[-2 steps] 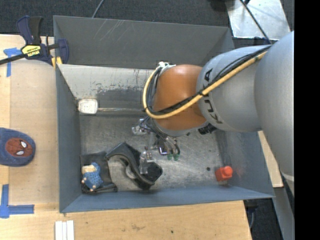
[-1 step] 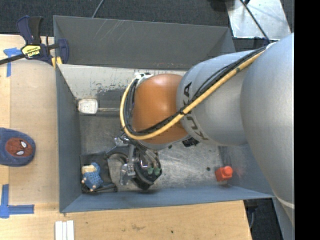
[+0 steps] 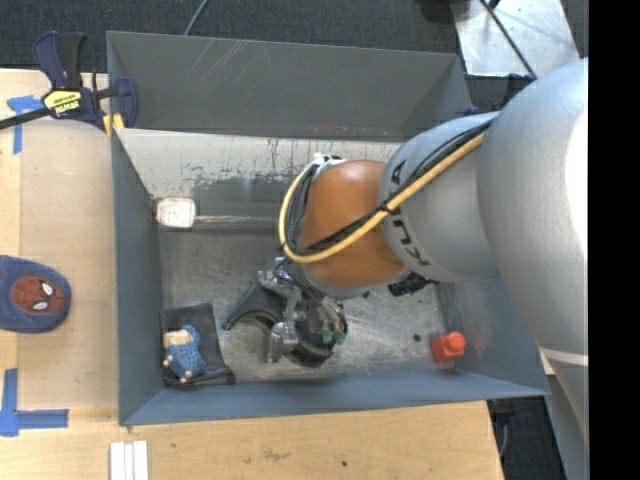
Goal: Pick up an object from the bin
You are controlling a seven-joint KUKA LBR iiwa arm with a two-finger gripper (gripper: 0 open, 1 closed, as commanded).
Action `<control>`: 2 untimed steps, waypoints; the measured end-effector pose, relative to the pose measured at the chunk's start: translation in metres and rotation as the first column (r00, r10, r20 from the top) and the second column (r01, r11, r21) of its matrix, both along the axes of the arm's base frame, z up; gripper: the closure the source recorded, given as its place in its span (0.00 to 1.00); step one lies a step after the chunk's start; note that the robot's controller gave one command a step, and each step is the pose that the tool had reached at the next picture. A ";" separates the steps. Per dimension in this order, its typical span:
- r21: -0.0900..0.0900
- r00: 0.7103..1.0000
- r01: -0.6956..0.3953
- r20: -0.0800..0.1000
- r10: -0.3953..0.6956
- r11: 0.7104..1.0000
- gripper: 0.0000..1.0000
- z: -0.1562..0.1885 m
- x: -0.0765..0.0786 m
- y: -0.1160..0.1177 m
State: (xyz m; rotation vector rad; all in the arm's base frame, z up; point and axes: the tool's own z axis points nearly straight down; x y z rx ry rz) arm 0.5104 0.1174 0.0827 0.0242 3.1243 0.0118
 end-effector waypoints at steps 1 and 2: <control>0.000 1.000 0.002 -0.003 -0.002 1.000 1.00 -0.001 -0.001 -0.001; -0.015 0.999 -0.046 -0.024 0.046 0.999 1.00 -0.004 0.023 0.020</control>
Offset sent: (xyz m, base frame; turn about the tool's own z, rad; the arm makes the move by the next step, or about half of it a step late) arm 0.0000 0.0000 0.0000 0.0000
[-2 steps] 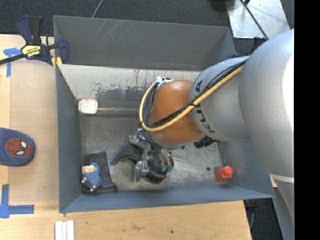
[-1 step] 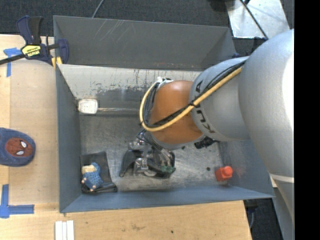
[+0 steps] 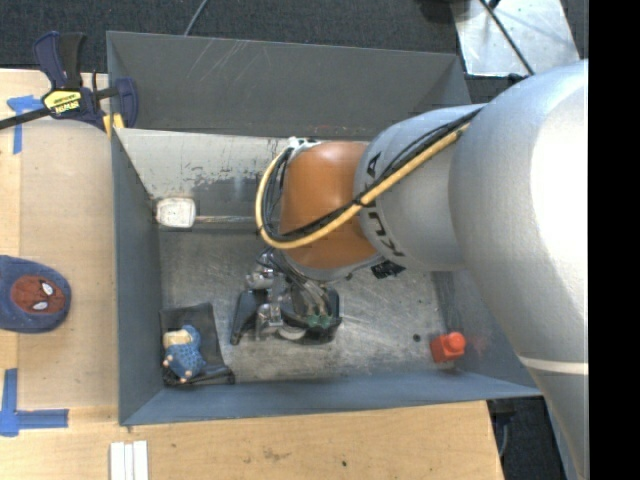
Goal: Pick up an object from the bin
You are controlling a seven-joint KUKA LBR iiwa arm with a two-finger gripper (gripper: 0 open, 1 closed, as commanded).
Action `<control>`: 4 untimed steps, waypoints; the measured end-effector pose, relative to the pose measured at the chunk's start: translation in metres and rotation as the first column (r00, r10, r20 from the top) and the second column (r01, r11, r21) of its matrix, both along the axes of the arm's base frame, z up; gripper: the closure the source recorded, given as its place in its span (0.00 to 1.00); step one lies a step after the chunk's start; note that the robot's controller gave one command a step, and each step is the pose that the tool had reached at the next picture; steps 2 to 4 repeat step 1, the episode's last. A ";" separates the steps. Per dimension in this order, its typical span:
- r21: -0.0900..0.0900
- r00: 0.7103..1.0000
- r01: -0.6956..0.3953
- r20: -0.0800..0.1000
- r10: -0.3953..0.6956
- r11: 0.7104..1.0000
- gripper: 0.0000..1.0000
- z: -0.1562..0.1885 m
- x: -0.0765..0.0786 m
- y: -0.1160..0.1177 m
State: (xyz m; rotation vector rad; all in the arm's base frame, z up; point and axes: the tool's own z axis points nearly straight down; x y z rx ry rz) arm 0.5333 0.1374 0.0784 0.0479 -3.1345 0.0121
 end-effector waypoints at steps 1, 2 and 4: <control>0.009 1.000 0.020 0.012 -0.020 1.000 1.00 0.152 0.004 0.011; 0.009 1.000 0.020 0.012 -0.020 1.000 1.00 0.152 0.004 0.011; 0.009 1.000 0.020 0.012 -0.020 1.000 1.00 0.152 0.004 0.011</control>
Offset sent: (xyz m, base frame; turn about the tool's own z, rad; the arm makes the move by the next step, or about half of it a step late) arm 0.0032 0.0111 0.1500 0.0210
